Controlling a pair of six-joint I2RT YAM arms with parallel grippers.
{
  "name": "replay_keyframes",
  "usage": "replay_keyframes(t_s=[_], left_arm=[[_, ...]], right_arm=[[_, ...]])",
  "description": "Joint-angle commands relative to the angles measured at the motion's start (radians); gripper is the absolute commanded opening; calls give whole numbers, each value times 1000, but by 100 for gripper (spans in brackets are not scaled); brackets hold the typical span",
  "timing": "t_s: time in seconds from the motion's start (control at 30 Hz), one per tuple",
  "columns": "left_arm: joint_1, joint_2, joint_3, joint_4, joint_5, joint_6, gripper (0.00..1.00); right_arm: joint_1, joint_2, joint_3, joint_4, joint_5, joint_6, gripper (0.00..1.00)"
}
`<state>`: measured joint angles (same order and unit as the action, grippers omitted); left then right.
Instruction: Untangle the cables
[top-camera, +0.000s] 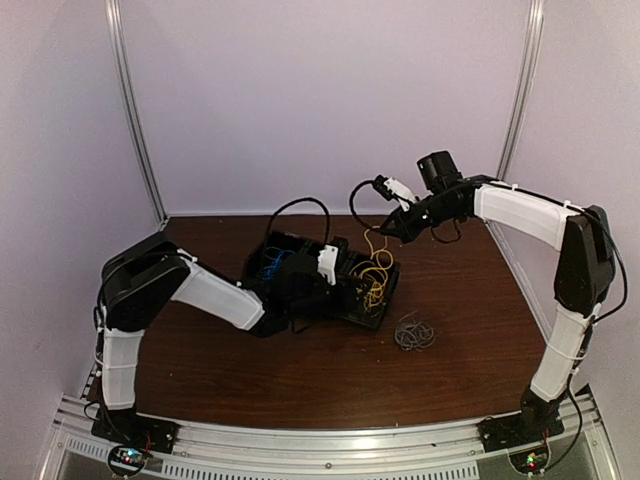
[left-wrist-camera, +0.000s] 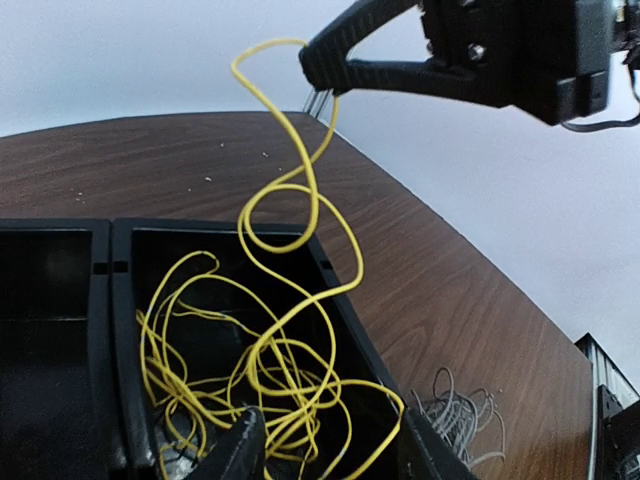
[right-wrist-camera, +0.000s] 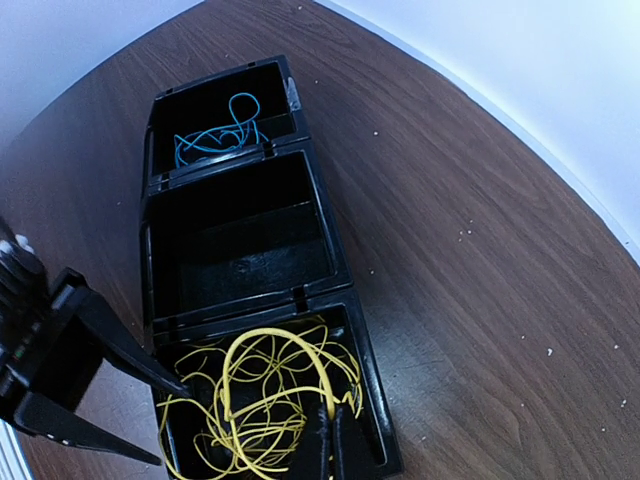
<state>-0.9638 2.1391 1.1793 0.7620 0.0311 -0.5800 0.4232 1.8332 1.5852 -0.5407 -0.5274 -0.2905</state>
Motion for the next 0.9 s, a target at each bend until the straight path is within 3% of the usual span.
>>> replay_keyframes(t_s=[0.0, 0.1, 0.43, 0.87], left_arm=[[-11, -183, -153, 110, 29, 27, 51], [-21, -289, -260, 113, 45, 58, 58], [-38, -585, -511, 15, -140, 75, 57], [-39, -734, -599, -35, -232, 87, 57]], right_arm=[[7, -3, -35, 17, -37, 2, 0], [18, 11, -45, 15, -35, -5, 0], [79, 142, -7, -27, -4, -17, 0], [105, 239, 32, -73, 113, -51, 0]])
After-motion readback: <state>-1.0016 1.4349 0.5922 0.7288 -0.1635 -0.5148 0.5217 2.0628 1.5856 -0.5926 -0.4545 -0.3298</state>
